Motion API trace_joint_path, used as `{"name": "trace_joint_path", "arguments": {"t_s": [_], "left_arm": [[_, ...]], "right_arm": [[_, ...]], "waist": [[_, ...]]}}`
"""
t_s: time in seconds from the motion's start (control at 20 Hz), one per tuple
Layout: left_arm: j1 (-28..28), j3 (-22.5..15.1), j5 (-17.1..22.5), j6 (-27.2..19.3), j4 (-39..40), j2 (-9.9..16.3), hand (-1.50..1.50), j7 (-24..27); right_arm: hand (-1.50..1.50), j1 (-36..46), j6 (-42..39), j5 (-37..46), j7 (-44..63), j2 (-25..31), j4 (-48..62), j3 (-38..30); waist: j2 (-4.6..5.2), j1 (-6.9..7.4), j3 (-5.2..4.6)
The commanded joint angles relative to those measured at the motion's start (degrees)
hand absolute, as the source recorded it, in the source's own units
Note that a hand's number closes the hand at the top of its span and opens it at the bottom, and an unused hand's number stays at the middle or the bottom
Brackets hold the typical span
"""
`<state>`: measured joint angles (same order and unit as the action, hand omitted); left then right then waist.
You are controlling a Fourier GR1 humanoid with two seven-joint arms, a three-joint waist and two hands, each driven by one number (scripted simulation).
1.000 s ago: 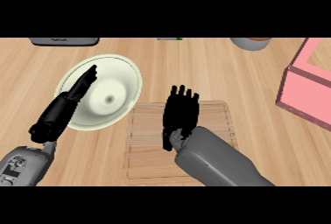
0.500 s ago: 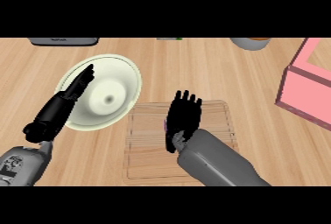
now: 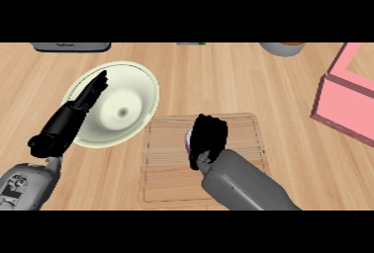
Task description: Pick the can from the cutting board and place it in the cardboard box
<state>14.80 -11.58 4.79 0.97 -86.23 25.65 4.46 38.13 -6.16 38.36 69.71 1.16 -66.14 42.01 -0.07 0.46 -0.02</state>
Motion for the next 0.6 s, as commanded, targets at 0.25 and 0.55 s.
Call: {"name": "trace_joint_path", "arguments": {"t_s": [0.25,0.55], "left_arm": [[-4.64,0.0,-2.56,0.02,-6.46,-1.24,0.0,-2.06],[-2.49,1.63,-1.86,1.15,-2.1,-1.69,0.0,0.4]], "right_arm": [[1.5,2.37,0.23,7.97,0.57,-1.1,5.8,1.26],[1.5,-5.92,0.4,3.49,-32.21,10.49,-9.05,9.64]], "waist": [[-0.05,0.31,0.04],[0.01,-0.69,0.19]]}}
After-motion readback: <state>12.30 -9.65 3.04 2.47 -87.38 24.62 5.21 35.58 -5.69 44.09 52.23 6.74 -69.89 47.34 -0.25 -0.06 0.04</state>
